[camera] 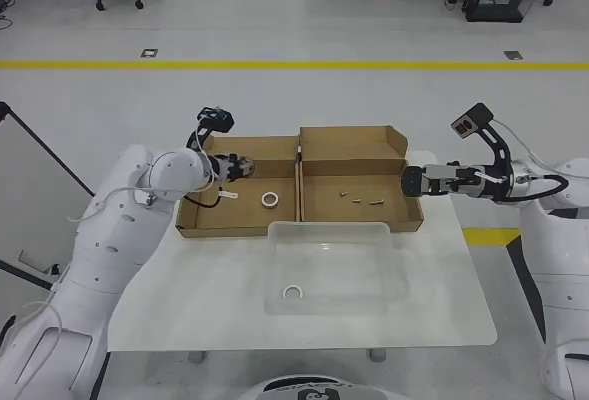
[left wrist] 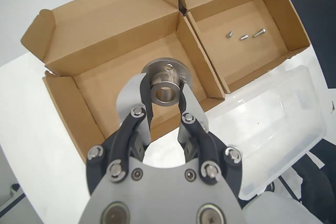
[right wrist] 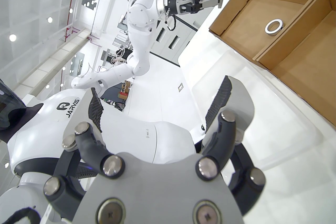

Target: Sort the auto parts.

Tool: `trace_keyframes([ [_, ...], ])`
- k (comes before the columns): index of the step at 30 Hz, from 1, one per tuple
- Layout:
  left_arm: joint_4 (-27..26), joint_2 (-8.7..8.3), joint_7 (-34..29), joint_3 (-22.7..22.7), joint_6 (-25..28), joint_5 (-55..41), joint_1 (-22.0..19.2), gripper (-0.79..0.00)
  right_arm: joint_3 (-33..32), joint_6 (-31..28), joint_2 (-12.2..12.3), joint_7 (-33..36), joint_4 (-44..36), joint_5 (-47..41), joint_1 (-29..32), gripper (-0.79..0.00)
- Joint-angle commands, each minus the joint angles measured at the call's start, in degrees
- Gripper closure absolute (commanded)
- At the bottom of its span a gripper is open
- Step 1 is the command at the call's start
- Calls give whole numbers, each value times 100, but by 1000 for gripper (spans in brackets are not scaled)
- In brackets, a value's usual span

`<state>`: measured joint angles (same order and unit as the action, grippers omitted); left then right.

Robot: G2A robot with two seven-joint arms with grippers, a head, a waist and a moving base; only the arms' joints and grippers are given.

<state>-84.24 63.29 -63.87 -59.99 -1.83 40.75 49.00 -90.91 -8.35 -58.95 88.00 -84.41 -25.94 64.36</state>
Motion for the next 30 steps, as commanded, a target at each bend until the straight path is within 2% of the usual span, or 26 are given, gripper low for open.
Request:
trace_keyframes([
  [1,374,70,-29,219,-64,-16,-225,0,0,0,0,0,0,0,0,-785],
  [8,1370,321,-179,829,-334,-167,-797,0,0,0,0,0,0,0,0,-785],
  [18,2356,601,-123,1318,-349,-472,-1114,0,0,0,0,0,0,0,0,-785],
  [26,2849,797,-100,1657,-479,-451,-1263,0,0,0,0,0,0,0,0,-785],
  [30,2849,797,-100,1657,-479,-451,-1263,0,0,0,0,0,0,0,0,-785],
])
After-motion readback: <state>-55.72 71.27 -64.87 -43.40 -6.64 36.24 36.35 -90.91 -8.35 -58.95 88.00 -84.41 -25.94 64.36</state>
